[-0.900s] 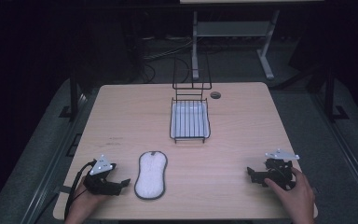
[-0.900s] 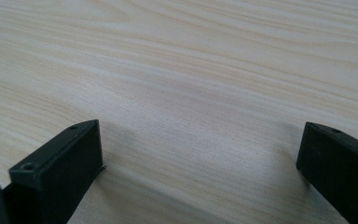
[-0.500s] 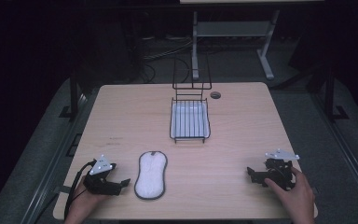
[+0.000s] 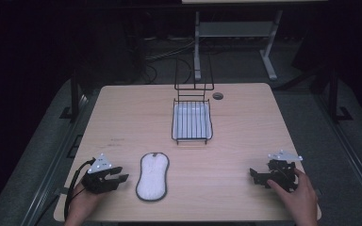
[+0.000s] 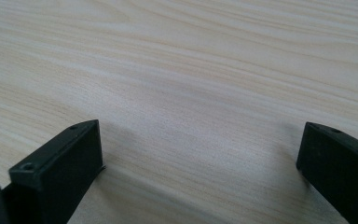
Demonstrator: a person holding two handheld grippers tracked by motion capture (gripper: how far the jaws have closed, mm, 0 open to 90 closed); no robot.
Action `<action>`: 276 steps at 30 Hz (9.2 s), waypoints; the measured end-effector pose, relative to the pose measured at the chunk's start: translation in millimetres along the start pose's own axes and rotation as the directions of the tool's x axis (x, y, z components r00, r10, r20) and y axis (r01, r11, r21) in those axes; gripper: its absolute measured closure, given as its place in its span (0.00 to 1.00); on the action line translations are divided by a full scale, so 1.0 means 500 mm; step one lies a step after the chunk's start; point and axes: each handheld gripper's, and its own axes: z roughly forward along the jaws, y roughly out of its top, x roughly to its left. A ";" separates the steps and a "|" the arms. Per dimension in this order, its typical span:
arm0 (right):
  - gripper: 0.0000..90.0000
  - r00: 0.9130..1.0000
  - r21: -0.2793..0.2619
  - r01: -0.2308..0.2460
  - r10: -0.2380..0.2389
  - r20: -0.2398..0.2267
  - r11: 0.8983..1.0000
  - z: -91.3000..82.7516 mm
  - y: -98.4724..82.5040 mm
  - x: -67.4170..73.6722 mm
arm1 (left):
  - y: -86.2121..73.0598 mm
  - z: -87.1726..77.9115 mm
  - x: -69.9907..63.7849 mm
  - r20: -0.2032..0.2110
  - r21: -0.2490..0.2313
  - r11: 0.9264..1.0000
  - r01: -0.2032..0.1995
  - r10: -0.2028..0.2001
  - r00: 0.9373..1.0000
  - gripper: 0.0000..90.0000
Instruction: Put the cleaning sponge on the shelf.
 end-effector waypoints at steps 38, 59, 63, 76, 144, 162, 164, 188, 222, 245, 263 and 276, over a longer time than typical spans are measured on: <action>0.00 1.000 -0.001 0.000 0.000 0.000 1.000 0.001 0.001 0.000 | 0.086 0.067 0.027 0.044 -0.020 0.998 0.056 -0.055 0.998 1.00; 0.00 1.000 -0.001 0.000 0.000 0.000 1.000 0.001 0.001 0.000 | 0.125 0.125 0.005 0.074 0.007 1.000 0.013 -0.014 0.997 1.00; 0.00 1.000 -0.001 0.000 0.000 -0.001 1.000 0.001 0.001 0.000 | 0.134 0.135 -0.002 0.085 0.010 1.000 -0.003 0.002 0.996 1.00; 0.00 1.000 -0.001 0.000 0.000 0.000 1.000 0.001 0.001 0.000 | 0.154 0.137 -0.030 0.127 -0.011 1.000 -0.018 0.019 0.992 1.00; 0.00 1.000 -0.001 -0.001 0.001 0.000 1.000 0.001 0.001 0.000 | 0.046 -0.007 -0.075 0.119 0.005 1.000 0.031 -0.032 0.992 0.83; 0.00 1.000 -0.001 -0.002 0.002 0.001 1.000 0.002 0.002 0.001 | 0.096 0.042 -0.059 0.169 0.026 0.999 -0.031 0.026 0.985 0.29; 0.00 1.000 -0.001 -0.003 0.003 0.001 1.000 0.002 0.002 0.001 | 0.100 0.050 -0.056 0.178 0.026 0.999 -0.029 0.024 0.984 0.27; 0.00 1.000 -0.001 -0.003 0.003 0.001 1.000 0.002 0.002 0.001 | 0.098 0.108 -0.070 0.202 0.078 0.994 -0.072 0.055 0.978 0.17; 0.00 1.000 -0.001 -0.002 0.002 0.001 1.000 0.002 0.002 0.001 | 0.092 0.112 -0.067 0.249 0.080 0.995 -0.065 0.044 0.967 0.38; 0.00 1.000 -0.001 -0.003 0.003 0.002 1.000 0.002 0.002 0.001 | 0.097 0.084 -0.050 0.238 0.028 0.998 -0.060 0.051 0.970 0.94; 0.00 1.000 -0.001 -0.003 0.003 0.002 1.000 0.002 0.002 0.001 | 0.111 0.043 -0.046 0.257 -0.075 0.997 -0.013 0.032 0.966 0.95; 0.00 1.000 -0.001 -0.003 0.003 0.002 1.000 0.002 0.002 0.001 | 0.128 0.016 -0.039 0.249 -0.127 0.992 0.012 0.020 0.968 0.95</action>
